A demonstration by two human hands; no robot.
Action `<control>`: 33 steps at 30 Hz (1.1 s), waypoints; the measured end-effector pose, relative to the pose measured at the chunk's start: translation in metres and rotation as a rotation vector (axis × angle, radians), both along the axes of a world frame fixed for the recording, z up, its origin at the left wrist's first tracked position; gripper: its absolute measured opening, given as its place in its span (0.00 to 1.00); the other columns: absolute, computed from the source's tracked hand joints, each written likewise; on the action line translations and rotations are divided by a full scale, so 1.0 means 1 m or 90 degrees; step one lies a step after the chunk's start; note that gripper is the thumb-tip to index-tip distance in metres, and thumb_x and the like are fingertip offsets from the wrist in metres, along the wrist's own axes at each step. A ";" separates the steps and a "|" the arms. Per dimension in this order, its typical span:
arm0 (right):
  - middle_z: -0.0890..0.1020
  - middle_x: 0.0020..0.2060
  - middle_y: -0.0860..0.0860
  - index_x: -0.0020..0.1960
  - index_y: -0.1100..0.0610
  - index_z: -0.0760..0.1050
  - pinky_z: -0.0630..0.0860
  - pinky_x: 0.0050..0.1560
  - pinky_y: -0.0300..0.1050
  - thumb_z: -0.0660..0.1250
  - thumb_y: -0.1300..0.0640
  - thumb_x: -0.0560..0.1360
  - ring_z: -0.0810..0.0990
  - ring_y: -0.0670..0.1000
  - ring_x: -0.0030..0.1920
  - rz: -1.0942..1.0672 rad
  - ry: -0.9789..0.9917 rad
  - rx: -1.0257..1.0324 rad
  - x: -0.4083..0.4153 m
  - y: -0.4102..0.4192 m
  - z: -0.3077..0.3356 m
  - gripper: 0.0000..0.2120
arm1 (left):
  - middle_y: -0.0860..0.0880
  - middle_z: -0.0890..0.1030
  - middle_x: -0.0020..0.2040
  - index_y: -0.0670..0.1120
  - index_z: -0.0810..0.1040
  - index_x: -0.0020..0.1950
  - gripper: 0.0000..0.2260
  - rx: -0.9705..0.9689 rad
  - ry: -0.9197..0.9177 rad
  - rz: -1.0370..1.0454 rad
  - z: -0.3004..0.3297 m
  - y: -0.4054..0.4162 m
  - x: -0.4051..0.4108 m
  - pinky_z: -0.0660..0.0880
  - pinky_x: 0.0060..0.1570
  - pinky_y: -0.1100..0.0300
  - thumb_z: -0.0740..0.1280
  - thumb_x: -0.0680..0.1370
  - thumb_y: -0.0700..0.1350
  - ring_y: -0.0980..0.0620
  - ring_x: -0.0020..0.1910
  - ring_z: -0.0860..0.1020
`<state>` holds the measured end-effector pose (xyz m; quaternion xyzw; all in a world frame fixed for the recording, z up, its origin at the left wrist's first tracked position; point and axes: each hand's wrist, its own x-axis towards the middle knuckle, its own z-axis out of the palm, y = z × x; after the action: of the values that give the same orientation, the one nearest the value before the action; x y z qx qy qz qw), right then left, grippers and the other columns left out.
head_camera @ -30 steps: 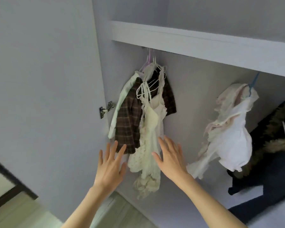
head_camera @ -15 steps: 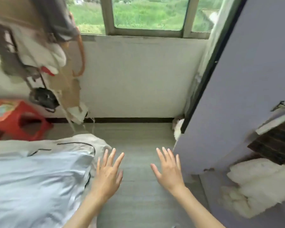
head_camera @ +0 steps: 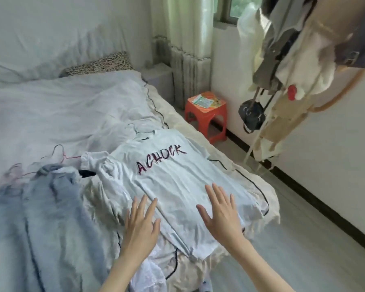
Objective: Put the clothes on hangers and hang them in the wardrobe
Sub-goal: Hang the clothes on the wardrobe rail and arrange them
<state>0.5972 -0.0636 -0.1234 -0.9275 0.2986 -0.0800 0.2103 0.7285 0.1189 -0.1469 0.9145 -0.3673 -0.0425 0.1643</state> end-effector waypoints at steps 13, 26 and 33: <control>0.59 0.74 0.52 0.75 0.52 0.53 0.45 0.73 0.52 0.21 0.25 0.60 0.53 0.52 0.75 0.275 0.068 0.028 0.129 -0.050 -0.024 0.55 | 0.41 0.70 0.69 0.48 0.67 0.68 0.23 0.013 0.144 0.233 -0.036 -0.005 0.039 0.67 0.62 0.41 0.53 0.74 0.51 0.36 0.68 0.66; 0.62 0.72 0.51 0.74 0.53 0.55 0.49 0.72 0.51 0.54 0.46 0.80 0.57 0.51 0.73 0.326 0.192 -0.055 0.290 -0.116 -0.056 0.26 | 0.49 0.43 0.77 0.53 0.49 0.76 0.23 0.108 0.211 0.255 -0.055 -0.050 0.190 0.40 0.72 0.51 0.51 0.82 0.47 0.49 0.75 0.39; 0.67 0.69 0.57 0.74 0.60 0.57 0.59 0.68 0.50 0.58 0.52 0.79 0.65 0.57 0.69 0.233 0.170 0.043 0.420 -0.154 -0.102 0.26 | 0.45 0.48 0.77 0.47 0.52 0.76 0.27 0.113 0.193 0.240 -0.106 -0.064 0.302 0.43 0.72 0.50 0.42 0.78 0.55 0.45 0.75 0.43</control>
<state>1.0169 -0.2181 -0.2258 -0.9609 0.1534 0.0932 0.2108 1.0301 0.0551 -0.2532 0.9608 -0.1565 -0.1798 0.1415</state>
